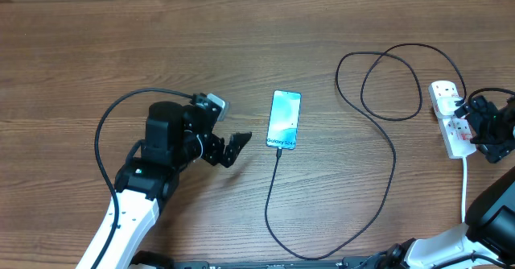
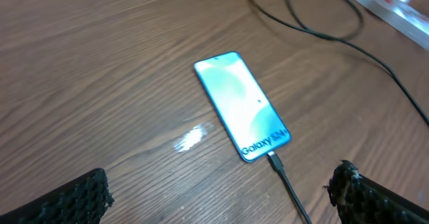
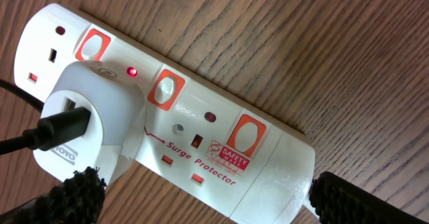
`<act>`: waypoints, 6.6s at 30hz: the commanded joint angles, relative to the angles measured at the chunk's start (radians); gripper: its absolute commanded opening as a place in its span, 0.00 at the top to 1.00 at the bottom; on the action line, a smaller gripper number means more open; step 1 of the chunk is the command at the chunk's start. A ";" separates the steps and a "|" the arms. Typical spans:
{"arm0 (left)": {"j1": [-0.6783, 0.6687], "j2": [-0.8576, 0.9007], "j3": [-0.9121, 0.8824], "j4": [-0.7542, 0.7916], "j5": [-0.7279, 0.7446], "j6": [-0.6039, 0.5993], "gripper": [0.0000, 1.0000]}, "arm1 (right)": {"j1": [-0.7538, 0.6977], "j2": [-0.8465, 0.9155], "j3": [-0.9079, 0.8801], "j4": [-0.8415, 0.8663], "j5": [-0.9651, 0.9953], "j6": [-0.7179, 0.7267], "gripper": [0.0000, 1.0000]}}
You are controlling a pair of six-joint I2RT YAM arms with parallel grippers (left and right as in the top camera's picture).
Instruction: Plug charger to phone and switch on socket
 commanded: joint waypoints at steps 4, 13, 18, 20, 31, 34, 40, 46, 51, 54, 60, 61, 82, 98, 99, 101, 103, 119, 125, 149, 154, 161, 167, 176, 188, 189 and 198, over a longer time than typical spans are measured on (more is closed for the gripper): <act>0.000 -0.039 -0.066 0.058 0.076 0.091 0.00 | -0.003 -0.024 -0.006 0.002 -0.002 -0.005 0.00; 0.000 -0.041 -0.150 0.155 0.076 0.088 0.00 | -0.003 -0.024 -0.006 0.002 -0.001 -0.005 0.00; 0.000 -0.046 -0.218 0.250 0.084 0.085 0.00 | -0.003 -0.024 -0.006 0.002 -0.001 -0.005 0.00; 0.000 -0.051 -0.253 0.296 0.089 0.085 0.00 | -0.003 -0.024 -0.006 0.002 -0.002 -0.005 0.00; 0.005 -0.135 -0.383 0.391 0.090 0.085 0.00 | -0.003 -0.024 -0.006 0.002 -0.001 -0.005 0.00; 0.022 -0.157 -0.393 0.391 0.089 0.068 0.00 | -0.003 -0.024 -0.006 0.002 -0.001 -0.005 0.00; 0.061 -0.212 -0.445 0.393 0.059 0.010 0.00 | -0.003 -0.024 -0.006 0.002 -0.002 -0.005 0.00; 0.066 -0.289 -0.544 0.494 0.020 0.006 0.00 | -0.003 -0.024 -0.006 0.002 -0.002 -0.005 0.00; 0.066 -0.360 -0.653 0.608 -0.016 -0.022 0.00 | -0.003 -0.024 -0.006 0.002 -0.001 -0.005 0.00; 0.066 -0.403 -0.671 0.576 -0.035 -0.029 0.00 | -0.003 -0.024 -0.006 0.002 -0.001 -0.005 0.00; 0.065 -0.501 -0.671 0.472 -0.078 -0.029 0.00 | -0.003 -0.024 -0.006 0.002 -0.002 -0.005 0.00; 0.065 -0.526 -0.671 0.448 -0.087 -0.035 0.00 | -0.003 -0.024 -0.006 0.002 -0.002 -0.005 0.00; 0.066 -0.937 -0.671 0.152 -0.296 -0.173 0.00 | -0.003 -0.024 -0.006 0.002 -0.001 -0.005 0.00; 0.109 -1.123 -0.671 0.141 -0.412 -0.092 0.00 | -0.003 -0.024 -0.006 0.002 -0.001 -0.005 0.00; 0.121 -1.123 -0.671 0.141 -0.412 -0.094 0.00 | -0.003 -0.024 -0.006 0.002 -0.001 -0.005 0.00; 0.145 -1.123 -0.671 0.141 -0.410 -0.095 0.00 | -0.003 -0.024 -0.006 0.002 -0.002 -0.005 0.00; 0.155 -1.123 -0.671 0.140 -0.411 -0.093 0.00 | -0.003 -0.024 -0.006 0.002 -0.001 -0.005 0.00; 0.155 -1.122 -0.671 0.145 -0.389 -0.072 0.00 | -0.003 -0.024 -0.006 0.002 -0.001 -0.005 0.00; 0.155 -1.122 -0.671 0.145 -0.389 -0.072 0.00 | -0.003 -0.024 -0.006 0.002 -0.001 -0.005 0.00; 0.155 -1.122 -0.671 0.145 -0.390 -0.072 0.01 | -0.003 -0.024 -0.006 0.002 -0.001 -0.005 0.00; 0.155 -1.122 -0.671 0.145 -0.389 -0.072 0.00 | -0.003 -0.024 -0.006 0.002 -0.001 -0.005 0.00; 0.155 -1.122 -0.671 0.145 -0.389 -0.072 0.00 | -0.003 -0.024 -0.006 0.002 -0.001 -0.005 0.00; 0.155 -1.122 -0.671 0.145 -0.390 -0.072 0.00 | -0.003 -0.024 -0.006 0.002 -0.001 -0.005 0.00; 0.155 -1.122 -0.671 0.145 -0.389 -0.072 0.00 | -0.003 -0.024 -0.006 0.002 -0.002 -0.005 0.00; 0.155 -1.122 -0.671 0.145 -0.389 -0.072 0.00 | -0.006 -0.035 -0.006 0.002 -0.001 -0.005 0.00; 0.155 -1.122 -0.671 0.145 -0.389 -0.072 0.00 | -0.006 -0.043 -0.006 0.002 -0.001 -0.005 0.00; 0.155 -1.122 -0.671 0.145 -0.389 -0.072 0.01 | -0.003 -0.210 -0.006 0.002 -0.002 -0.005 0.00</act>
